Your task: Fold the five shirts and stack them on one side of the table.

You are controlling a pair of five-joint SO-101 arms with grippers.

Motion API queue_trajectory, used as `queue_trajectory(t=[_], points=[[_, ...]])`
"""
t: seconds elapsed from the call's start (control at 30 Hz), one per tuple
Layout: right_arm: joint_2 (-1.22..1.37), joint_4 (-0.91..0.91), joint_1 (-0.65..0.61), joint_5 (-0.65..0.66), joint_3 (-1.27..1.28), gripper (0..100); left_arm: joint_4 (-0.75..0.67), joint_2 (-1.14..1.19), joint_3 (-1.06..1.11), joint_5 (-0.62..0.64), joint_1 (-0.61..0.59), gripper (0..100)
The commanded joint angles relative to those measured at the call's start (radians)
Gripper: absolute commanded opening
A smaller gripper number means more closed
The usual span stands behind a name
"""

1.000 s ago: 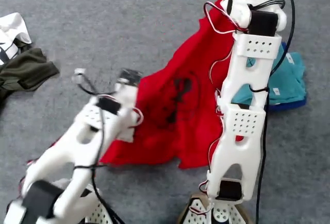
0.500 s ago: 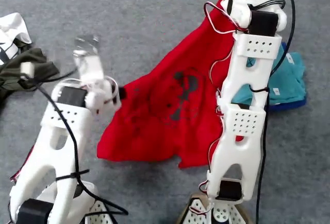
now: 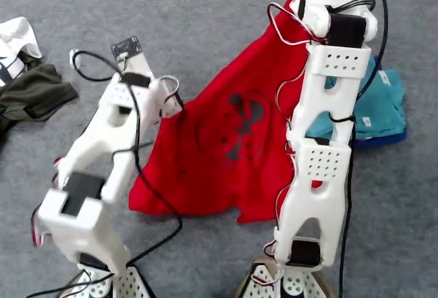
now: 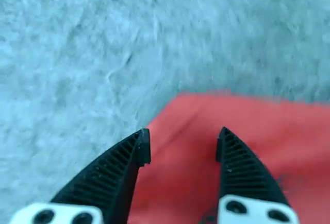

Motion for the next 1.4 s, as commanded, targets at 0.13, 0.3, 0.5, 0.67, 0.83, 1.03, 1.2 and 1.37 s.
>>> queue_trajectory(t=[0.13, 0.3, 0.5, 0.67, 0.83, 1.03, 1.2, 1.37], points=[[-0.008, -0.008, -0.015, 0.014, -0.039, 0.3, 0.149, 0.252, -0.344, 0.034, 0.035, 22], [-0.008, -0.008, -0.015, 0.014, -0.039, 0.3, 0.199, 0.384, -0.437, 0.015, 0.055, 14], [-0.008, -0.008, -0.015, 0.014, -0.039, 0.3, 0.209, 0.449, -0.511, 0.000, 0.054, 2], [-0.008, -0.008, -0.015, 0.014, -0.039, 0.3, 0.213, 0.449, -0.624, -0.002, -0.041, 2], [-0.008, 0.008, -0.030, 0.015, -0.039, 0.3, 0.311, 0.409, -0.848, -0.002, -0.155, 2], [0.018, 0.040, -0.147, 0.020, 0.012, 0.3, 0.361, 0.372, -1.034, -0.002, -0.287, 2], [0.119, -0.074, -0.220, 0.017, 0.097, 0.3, 0.334, 0.392, -0.953, -0.002, -0.347, 2], [0.268, -0.321, -0.229, -0.261, 0.168, 0.2, 0.204, 0.464, -0.795, -0.003, -0.371, 2]])
